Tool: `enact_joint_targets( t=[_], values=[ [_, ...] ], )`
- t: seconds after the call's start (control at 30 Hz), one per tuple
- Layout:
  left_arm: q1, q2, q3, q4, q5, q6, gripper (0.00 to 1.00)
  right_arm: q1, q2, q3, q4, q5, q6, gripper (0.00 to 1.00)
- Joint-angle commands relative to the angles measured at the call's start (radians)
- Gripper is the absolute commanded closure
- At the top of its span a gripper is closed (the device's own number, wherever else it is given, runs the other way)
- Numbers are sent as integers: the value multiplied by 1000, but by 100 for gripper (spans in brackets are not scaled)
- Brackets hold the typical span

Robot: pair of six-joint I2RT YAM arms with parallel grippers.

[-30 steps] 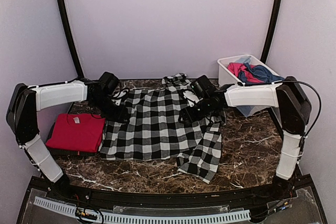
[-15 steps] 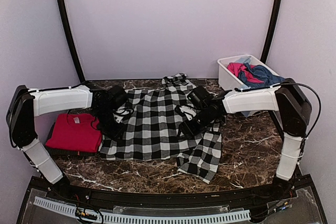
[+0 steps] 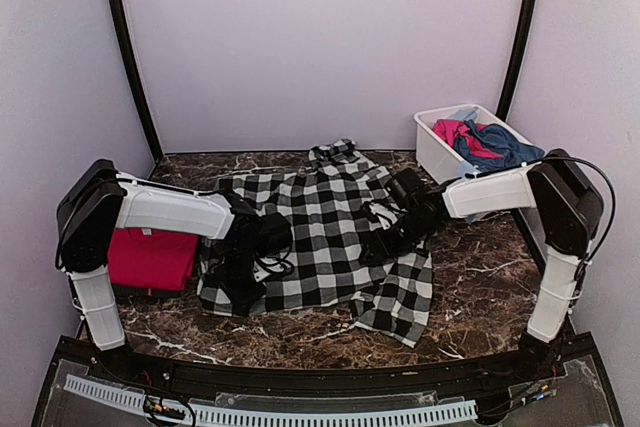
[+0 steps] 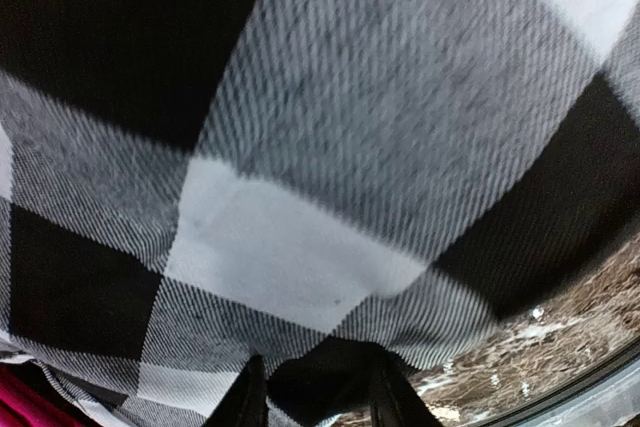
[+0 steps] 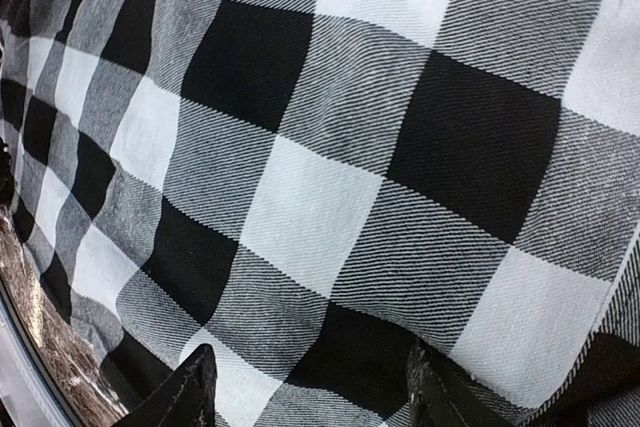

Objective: Fold and stack the mixed laundry pile
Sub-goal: Smooth out the flattened shirt at the center of the board.

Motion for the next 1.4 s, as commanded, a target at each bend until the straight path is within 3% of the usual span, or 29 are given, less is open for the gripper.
enact_joint_targets(
  t=[0.0, 0.2, 0.4, 0.57, 0.7, 0.83, 1.07, 1.37],
  values=[
    [-39, 49, 11, -27, -21, 70, 63, -64, -20, -119, -86, 42, 37, 38],
    [-14, -53, 13, 66, -104, 14, 51, -80, -160, -200, -55, -10, 66, 35],
    [112, -232, 19, 182, -4, -98, 46, -68, -373, -140, -91, -47, 85, 27],
    [166, -302, 4, 326, 72, -238, 39, -68, -391, -76, -131, 6, 75, 26],
    [274, -242, 40, 430, 106, -324, 37, -80, -268, -6, -142, 103, 49, 26],
    [388, -115, 177, 504, 171, -360, 37, -115, -171, 47, -120, 153, 47, 26],
    [485, 191, 436, 463, 148, -312, 42, -169, -81, 69, -103, 135, 29, 26],
    [589, 471, 721, 330, 66, -248, 55, -168, -1, 55, -83, 63, 45, 27]
  ],
)
